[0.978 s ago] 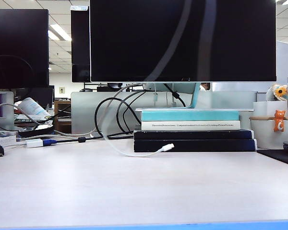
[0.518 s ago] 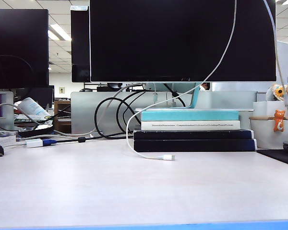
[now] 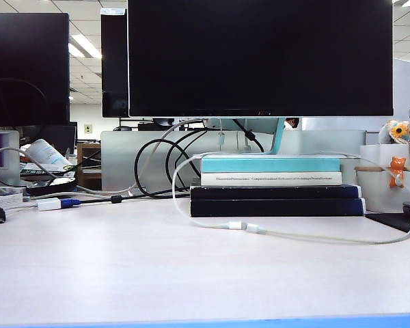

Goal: Unfold the white charging cable into a straight cable.

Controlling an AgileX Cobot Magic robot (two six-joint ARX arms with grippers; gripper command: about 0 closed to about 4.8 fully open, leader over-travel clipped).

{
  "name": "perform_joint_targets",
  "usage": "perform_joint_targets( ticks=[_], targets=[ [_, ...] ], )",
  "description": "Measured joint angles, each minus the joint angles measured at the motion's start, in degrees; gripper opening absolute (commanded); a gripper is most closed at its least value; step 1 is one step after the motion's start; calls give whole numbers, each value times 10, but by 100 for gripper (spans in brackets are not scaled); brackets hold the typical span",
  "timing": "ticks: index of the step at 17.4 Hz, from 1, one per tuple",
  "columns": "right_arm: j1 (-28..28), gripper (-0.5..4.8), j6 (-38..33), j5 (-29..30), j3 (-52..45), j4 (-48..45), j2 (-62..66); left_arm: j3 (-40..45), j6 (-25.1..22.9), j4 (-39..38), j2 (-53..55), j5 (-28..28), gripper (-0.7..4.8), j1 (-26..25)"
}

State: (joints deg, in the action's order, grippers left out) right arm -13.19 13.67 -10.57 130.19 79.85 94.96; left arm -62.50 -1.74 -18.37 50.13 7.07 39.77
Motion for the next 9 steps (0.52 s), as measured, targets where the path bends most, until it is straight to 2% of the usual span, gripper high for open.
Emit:
perform_joint_targets(
  ticks=[3,5,7,9],
  targets=[
    [6,173,-7,-1,1,-5,-32,0,-13,-3,-3,22,479,0],
    [7,174,-13,19,0,-30,-62,0,-23,-7,-18,42,479,0],
    [6,174,-15,41,1,-106,-121,0,-46,7,-49,49,479,0],
    [6,172,-13,42,3,-152,-157,7,-75,14,-73,85,479,0]
  ],
)
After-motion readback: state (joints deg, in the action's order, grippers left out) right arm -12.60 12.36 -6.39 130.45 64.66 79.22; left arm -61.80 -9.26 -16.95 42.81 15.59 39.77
